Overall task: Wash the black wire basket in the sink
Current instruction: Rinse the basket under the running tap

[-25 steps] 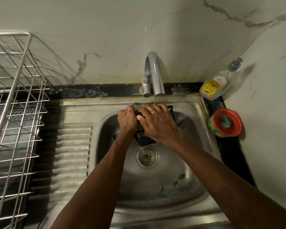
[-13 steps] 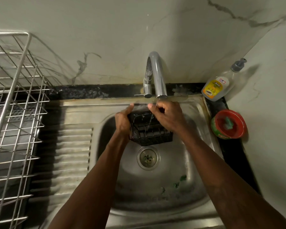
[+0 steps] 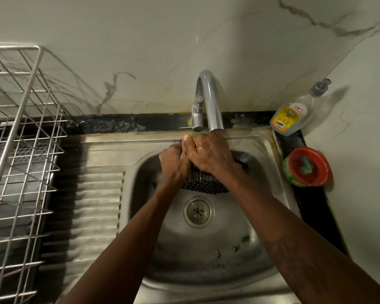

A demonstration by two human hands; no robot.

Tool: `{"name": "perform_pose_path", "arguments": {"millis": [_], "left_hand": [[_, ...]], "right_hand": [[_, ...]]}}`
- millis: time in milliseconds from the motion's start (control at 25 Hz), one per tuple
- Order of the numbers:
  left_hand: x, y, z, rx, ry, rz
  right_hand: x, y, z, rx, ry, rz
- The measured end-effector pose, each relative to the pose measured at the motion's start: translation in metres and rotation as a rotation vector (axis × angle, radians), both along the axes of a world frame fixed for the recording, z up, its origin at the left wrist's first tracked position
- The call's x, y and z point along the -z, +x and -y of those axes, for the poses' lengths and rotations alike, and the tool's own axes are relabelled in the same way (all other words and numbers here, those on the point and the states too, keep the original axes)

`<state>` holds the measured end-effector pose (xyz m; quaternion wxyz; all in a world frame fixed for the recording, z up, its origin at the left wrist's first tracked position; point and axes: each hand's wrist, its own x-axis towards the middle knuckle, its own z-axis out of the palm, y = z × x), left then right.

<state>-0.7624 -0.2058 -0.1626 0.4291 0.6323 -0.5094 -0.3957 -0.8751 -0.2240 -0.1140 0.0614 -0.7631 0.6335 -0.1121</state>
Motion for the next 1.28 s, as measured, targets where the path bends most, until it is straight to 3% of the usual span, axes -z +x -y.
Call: {"name": "perform_pose_path", "arguments": {"millis": [120,200,280,400,520,680,880,1080,1200,1280], "left_hand": [[0.002,-0.009,0.008,-0.038,-0.028,0.021],[0.009,-0.008,0.008,-0.076,0.056,-0.067],[0.02,-0.004,-0.001,-0.162,0.185,-0.178],[0.053,0.005,-0.02,-0.265,0.382,-0.265],[0.06,0.001,-0.02,-0.204,0.378,-0.221],[0.059,0.006,0.001,-0.347,0.384,-0.249],[0.078,0.018,-0.002,-0.354,0.304,-0.259],[0.081,0.022,0.0,-0.363,0.286,-0.308],[0.077,0.021,0.004,-0.374,0.292,-0.322],[0.075,0.023,0.008,-0.375,0.3,-0.313]], "right_hand": [[0.008,0.004,-0.004,0.131,-0.151,0.251],[0.015,0.001,-0.009,0.169,0.049,0.497],[0.032,-0.007,-0.02,0.144,0.147,0.563],[0.062,-0.025,-0.036,-0.035,0.087,0.257],[0.074,-0.019,-0.025,-0.037,0.159,0.072],[0.073,0.021,-0.007,0.076,0.24,-0.028],[0.091,0.003,-0.039,-0.162,0.153,-0.078],[0.096,-0.075,-0.016,0.36,0.253,-0.208],[0.099,-0.048,-0.021,0.447,0.112,-0.24],[0.097,-0.025,-0.026,0.387,0.136,-0.216]]}}
